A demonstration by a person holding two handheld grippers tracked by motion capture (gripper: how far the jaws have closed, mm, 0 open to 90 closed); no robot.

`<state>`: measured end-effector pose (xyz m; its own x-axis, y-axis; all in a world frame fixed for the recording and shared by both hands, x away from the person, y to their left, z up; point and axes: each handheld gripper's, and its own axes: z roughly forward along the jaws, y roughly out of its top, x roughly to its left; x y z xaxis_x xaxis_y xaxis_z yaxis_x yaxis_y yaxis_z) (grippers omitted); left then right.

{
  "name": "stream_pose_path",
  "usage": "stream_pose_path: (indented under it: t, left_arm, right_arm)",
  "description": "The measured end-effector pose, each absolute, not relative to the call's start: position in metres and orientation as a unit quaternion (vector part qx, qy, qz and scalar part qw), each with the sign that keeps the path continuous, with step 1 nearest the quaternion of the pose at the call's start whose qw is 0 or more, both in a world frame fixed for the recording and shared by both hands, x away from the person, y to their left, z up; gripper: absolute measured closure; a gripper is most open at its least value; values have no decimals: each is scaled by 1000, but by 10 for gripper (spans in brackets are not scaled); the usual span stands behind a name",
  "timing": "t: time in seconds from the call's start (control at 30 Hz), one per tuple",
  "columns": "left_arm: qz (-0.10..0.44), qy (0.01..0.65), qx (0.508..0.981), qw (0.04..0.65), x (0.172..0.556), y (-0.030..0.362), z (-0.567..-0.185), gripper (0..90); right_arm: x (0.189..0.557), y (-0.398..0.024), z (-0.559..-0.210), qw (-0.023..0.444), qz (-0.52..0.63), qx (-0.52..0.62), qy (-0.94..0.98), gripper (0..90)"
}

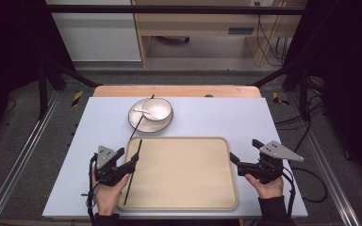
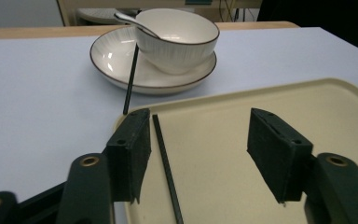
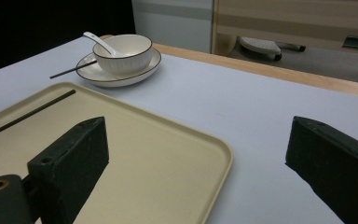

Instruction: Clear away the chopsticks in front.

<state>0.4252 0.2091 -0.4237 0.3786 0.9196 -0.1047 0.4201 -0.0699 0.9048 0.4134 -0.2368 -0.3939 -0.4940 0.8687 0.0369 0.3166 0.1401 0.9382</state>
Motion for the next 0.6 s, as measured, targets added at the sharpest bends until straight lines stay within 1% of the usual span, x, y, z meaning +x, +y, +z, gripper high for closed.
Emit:
stream_pose_path:
  t: [0.07, 0.1, 0.13, 0.33, 0.5, 0.6]
  left_arm:
    - [264, 488, 686, 470, 429, 210, -422, 347]
    - [261, 485, 688, 472, 433, 211, -420, 347]
    - [260, 485, 689, 472, 441, 213, -418, 310]
    - [256, 480, 697, 467, 460, 217, -414, 235]
    - [248, 479, 705, 460, 477, 221, -412, 195]
    - [262, 478, 718, 434, 490, 222, -411, 188]
  right_arm:
    - [413, -237, -394, 275, 503, 421, 703, 59]
    - [413, -237, -394, 275, 504, 420, 703, 59]
    - [413, -238, -394, 276, 504, 421, 702, 59]
    - [414, -239, -394, 277, 503, 422, 702, 59]
    - [414, -239, -395, 275, 503, 424, 701, 59]
    - [415, -239, -396, 274, 500, 424, 703, 60]
